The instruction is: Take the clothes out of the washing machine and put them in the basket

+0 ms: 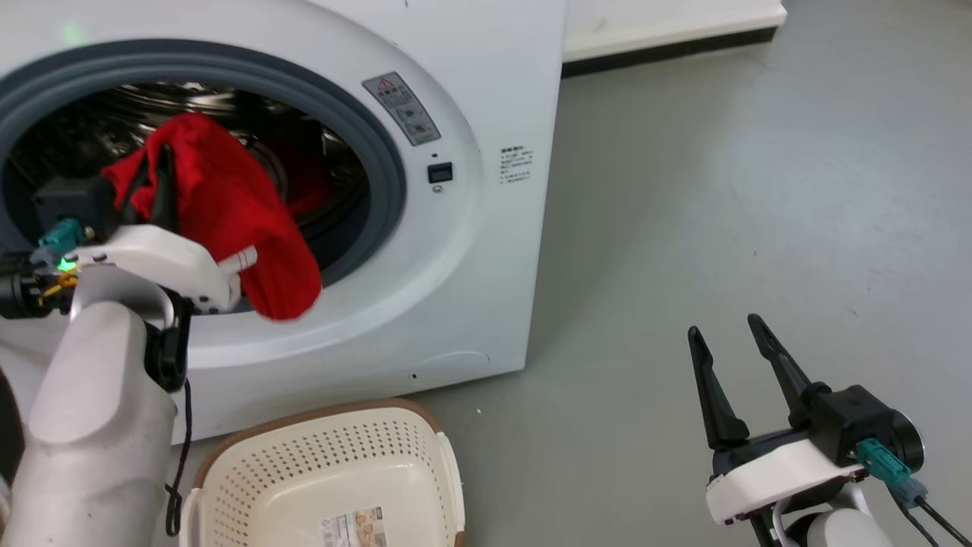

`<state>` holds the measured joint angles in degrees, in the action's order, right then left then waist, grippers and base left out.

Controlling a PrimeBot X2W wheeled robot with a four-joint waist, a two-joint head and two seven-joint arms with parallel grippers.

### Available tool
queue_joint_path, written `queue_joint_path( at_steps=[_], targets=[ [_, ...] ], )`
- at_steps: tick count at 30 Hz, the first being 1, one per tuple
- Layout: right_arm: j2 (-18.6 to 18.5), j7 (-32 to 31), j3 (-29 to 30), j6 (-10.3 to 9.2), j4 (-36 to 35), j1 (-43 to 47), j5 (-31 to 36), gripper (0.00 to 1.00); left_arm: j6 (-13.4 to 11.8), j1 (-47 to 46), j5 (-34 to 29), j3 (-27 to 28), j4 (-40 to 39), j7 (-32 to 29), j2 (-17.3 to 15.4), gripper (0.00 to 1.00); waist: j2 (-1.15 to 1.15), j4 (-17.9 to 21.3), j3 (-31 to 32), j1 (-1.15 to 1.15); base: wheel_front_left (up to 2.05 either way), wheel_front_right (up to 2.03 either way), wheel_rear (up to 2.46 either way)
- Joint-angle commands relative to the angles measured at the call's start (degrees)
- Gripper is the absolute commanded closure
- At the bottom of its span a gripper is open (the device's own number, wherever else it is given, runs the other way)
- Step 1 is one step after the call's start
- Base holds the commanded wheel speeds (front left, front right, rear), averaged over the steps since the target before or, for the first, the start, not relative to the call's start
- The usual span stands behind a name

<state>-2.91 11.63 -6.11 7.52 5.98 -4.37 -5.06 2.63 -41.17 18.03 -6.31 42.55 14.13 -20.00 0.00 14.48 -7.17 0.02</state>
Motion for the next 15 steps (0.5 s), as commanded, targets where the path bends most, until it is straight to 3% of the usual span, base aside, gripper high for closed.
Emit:
queue_joint_path(
  at_steps=[1,7,15],
  targets=[
    [0.1,-0.4,0.2,-0.06,-0.4,1.3,0.1,0.0,0.0,2.4,0.3,-0.2,-1.5,0.2,0.2,1.0,0.0,-2.2,3.0,-0.02,0.0,0.0,0.0],
    [0.1,-1.5,1.6,-0.05,-2.0,2.8,0.4,0.0,-0.7,8.4,1.3,-0.5,-9.3,-1.2,1.0,1.0,0.0,-4.2,5.3,-0.02,0.0,0.0,0.0],
    [0.1,-2.5,3.0,-0.05,-3.9,4.6,0.7,0.0,-4.1,20.2,2.3,-0.5,-28.3,-5.8,1.4,1.0,0.0,-6.7,5.9,-0.02,0.0,0.0,0.0]
  ],
)
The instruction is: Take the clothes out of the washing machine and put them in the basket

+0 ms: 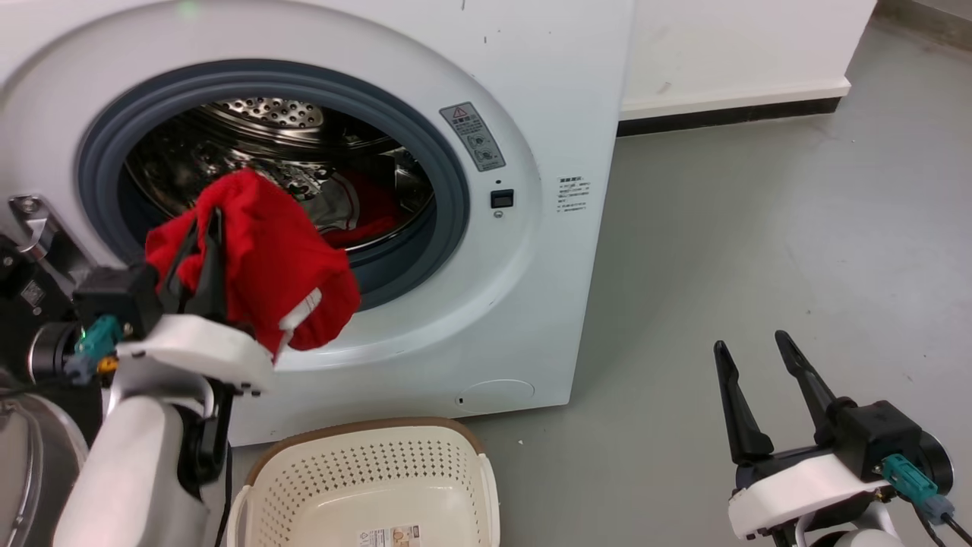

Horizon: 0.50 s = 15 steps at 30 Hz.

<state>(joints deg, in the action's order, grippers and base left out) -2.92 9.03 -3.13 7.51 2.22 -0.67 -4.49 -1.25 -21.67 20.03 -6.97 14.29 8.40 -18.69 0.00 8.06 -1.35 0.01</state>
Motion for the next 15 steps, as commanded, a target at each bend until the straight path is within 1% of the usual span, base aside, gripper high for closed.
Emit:
queue_joint_path(
  at_steps=[1,5,8,12,15],
  targets=[
    [0.1,-0.1,0.2,-0.04,-0.4,1.1,0.1,0.0,-0.7,2.5,0.4,0.2,-2.5,-0.8,0.1,1.0,0.0,-0.6,0.1,-0.01,0.0,0.0,0.0],
    [0.1,-0.3,0.7,-0.04,-1.2,1.0,0.3,0.0,-2.6,9.3,1.0,-0.1,-10.8,-4.0,0.6,1.0,0.0,-1.6,-0.5,-0.01,0.0,0.0,0.0],
    [0.1,-0.6,0.8,-0.04,-1.4,0.7,0.3,0.0,-3.8,13.9,1.4,-0.8,-14.7,-5.9,1.1,1.0,0.0,-2.1,-1.2,-0.01,0.0,0.0,0.0],
    [0.1,-0.7,0.7,-0.04,-1.9,-0.5,0.5,0.0,-4.8,18.5,2.3,-1.9,-15.4,-7.6,2.5,1.0,0.0,-2.3,-3.0,-0.01,0.0,0.0,0.0],
    [0.1,-0.7,0.3,-0.04,-2.2,-1.2,0.4,0.0,-4.9,20.5,3.2,-2.5,-13.3,-7.6,3.6,1.0,0.0,-2.0,-4.7,-0.01,0.0,0.0,0.0]
  ],
)
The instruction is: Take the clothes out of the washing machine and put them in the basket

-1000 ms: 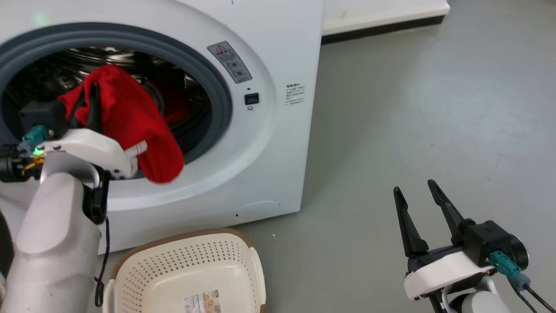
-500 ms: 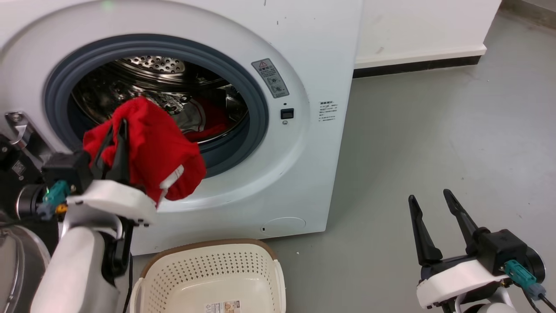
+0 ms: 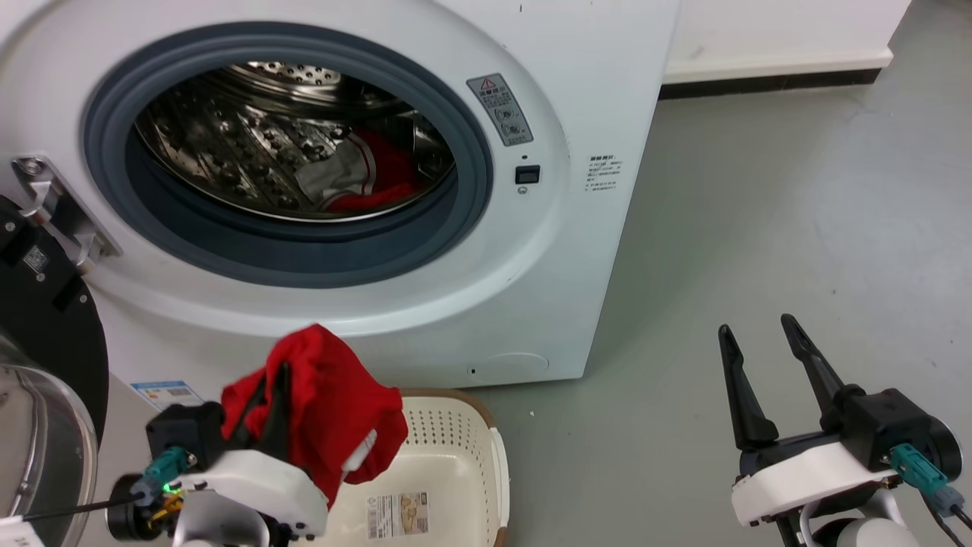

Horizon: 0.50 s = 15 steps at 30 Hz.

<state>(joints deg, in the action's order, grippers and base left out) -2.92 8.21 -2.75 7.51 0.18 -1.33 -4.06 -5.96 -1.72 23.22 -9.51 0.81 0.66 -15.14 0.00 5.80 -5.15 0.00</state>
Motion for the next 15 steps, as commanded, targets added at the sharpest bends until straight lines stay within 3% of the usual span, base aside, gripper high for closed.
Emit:
queue_joint_path(
  at_steps=[1,15],
  targets=[
    [0.1,0.1,-0.2,-0.04,-0.2,-0.8,0.0,0.0,0.0,0.8,0.3,-0.2,1.3,0.5,0.5,1.0,0.0,0.4,-1.5,0.0,0.0,0.0,0.0],
    [0.1,1.8,-1.6,-0.04,-0.5,-6.7,-0.8,0.0,2.2,-5.4,2.6,0.1,22.7,6.9,2.9,1.0,0.0,3.9,-14.5,0.0,0.0,0.0,0.0]
  ],
)
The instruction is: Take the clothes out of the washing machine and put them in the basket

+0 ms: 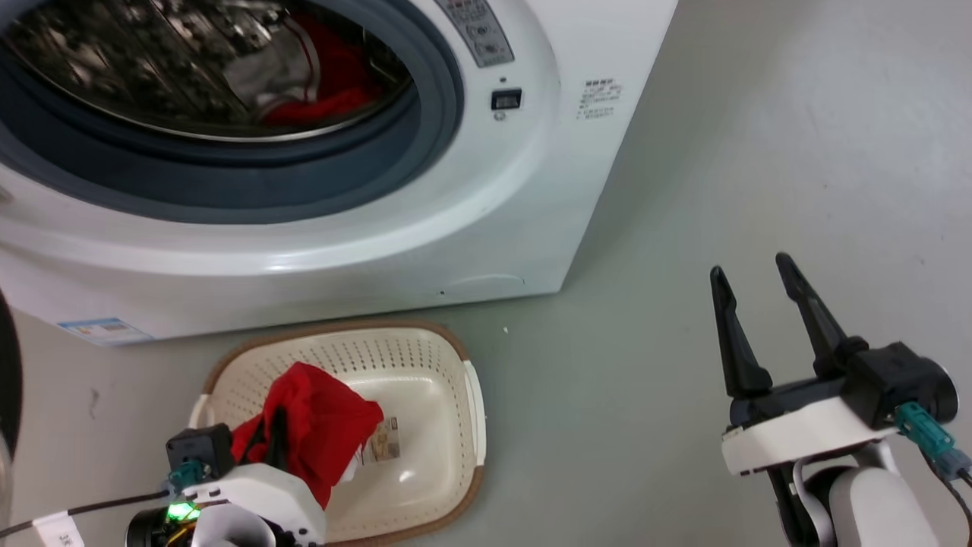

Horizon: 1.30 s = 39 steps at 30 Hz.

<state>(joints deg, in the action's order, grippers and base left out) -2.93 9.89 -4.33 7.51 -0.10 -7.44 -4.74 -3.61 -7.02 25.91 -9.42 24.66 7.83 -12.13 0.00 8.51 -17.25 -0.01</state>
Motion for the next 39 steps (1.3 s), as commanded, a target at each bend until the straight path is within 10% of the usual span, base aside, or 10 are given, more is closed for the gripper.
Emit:
queue_joint_path(
  at_steps=[1,28,31,33,39],
  targets=[
    [0.1,0.3,-0.1,-0.05,-0.1,-1.0,-0.2,0.0,0.1,-1.1,-0.1,0.1,0.6,0.6,0.0,1.0,0.0,1.4,-3.4,0.01,0.0,0.0,0.0],
    [0.1,4.7,-3.9,-0.04,2.5,-10.6,-2.6,0.0,3.7,-24.0,1.6,3.0,41.8,7.2,-1.5,1.0,0.0,7.2,-23.2,0.01,0.0,0.0,0.0],
    [0.1,4.9,-3.9,-0.05,3.2,-10.7,-2.9,0.0,4.6,-25.1,1.7,2.7,44.2,7.1,-1.1,0.57,0.0,7.1,-22.7,0.01,0.0,0.0,0.0],
    [0.1,5.0,-3.7,-0.05,3.8,-10.5,-2.5,0.0,4.9,-25.2,1.9,2.6,45.5,7.1,-0.8,0.0,0.0,6.9,-21.4,0.01,0.0,0.0,0.0],
    [0.1,5.1,-3.4,-0.04,4.9,-8.8,-1.7,0.0,5.9,-23.7,1.9,2.0,47.1,7.3,0.0,0.0,0.0,5.6,-14.9,0.01,0.0,0.0,0.0]
  ],
)
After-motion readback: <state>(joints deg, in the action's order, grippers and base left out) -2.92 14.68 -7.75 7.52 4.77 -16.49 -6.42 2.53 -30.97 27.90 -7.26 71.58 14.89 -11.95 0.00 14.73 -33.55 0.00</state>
